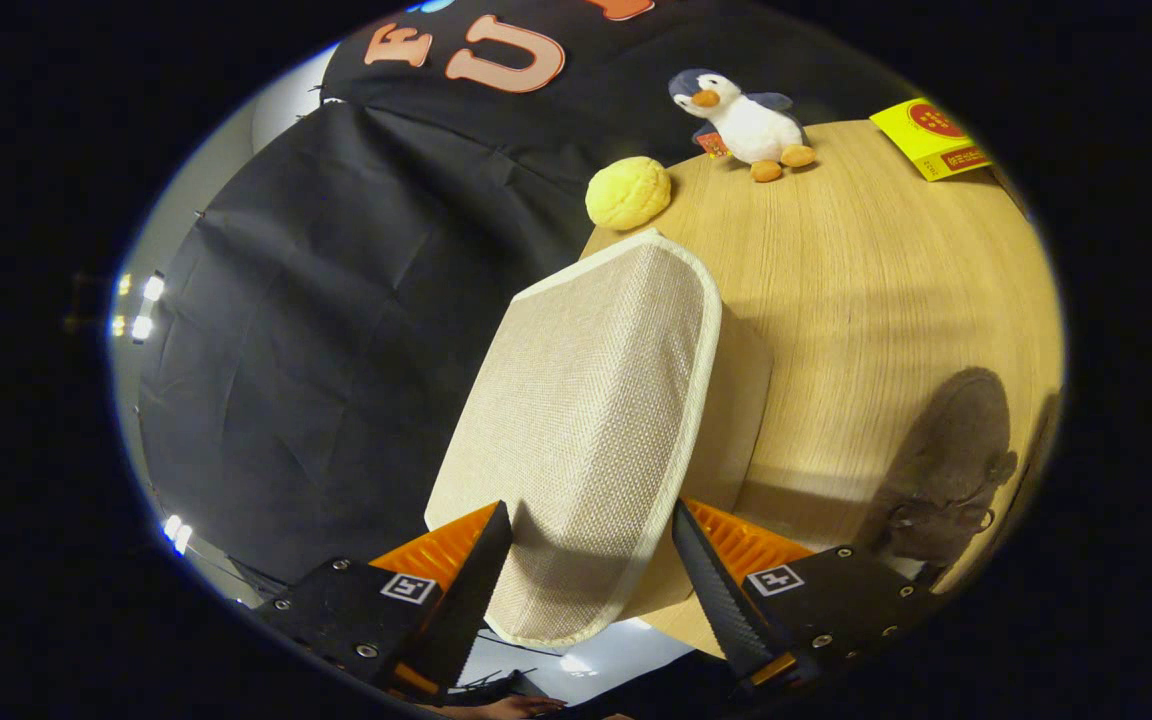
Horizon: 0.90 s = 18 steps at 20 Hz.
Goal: Open the storage box then place both shoes into the box .Put the left shoe in first, then the right shoe, with the right side of both shoes facing outward in a uniform manner.
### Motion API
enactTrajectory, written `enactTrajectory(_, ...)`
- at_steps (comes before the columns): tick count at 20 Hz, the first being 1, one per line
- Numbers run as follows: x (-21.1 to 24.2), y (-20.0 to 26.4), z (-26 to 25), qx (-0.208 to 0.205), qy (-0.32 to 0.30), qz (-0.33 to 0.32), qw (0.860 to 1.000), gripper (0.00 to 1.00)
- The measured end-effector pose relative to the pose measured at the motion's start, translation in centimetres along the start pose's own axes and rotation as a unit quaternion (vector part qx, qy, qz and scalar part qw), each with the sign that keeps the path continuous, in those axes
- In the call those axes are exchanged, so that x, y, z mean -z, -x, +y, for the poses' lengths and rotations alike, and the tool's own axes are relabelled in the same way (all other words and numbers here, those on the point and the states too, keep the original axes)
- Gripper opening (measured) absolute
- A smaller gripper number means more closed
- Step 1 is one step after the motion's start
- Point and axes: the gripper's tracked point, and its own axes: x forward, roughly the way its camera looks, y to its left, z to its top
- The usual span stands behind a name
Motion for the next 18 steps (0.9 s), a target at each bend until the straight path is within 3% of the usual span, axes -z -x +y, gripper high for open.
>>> enactTrajectory(5,-0.3,1.5,1.6,-0.014,-0.012,-0.007,1.0,0.92)
enactTrajectory(11,-3.1,6.4,8.3,-0.082,0.014,-0.047,0.995,0.71)
enactTrajectory(15,-4.4,7.5,13.6,-0.118,0.065,-0.072,0.988,0.51)
enactTrajectory(18,-4.1,6.3,15.9,-0.108,0.095,-0.069,0.987,0.35)
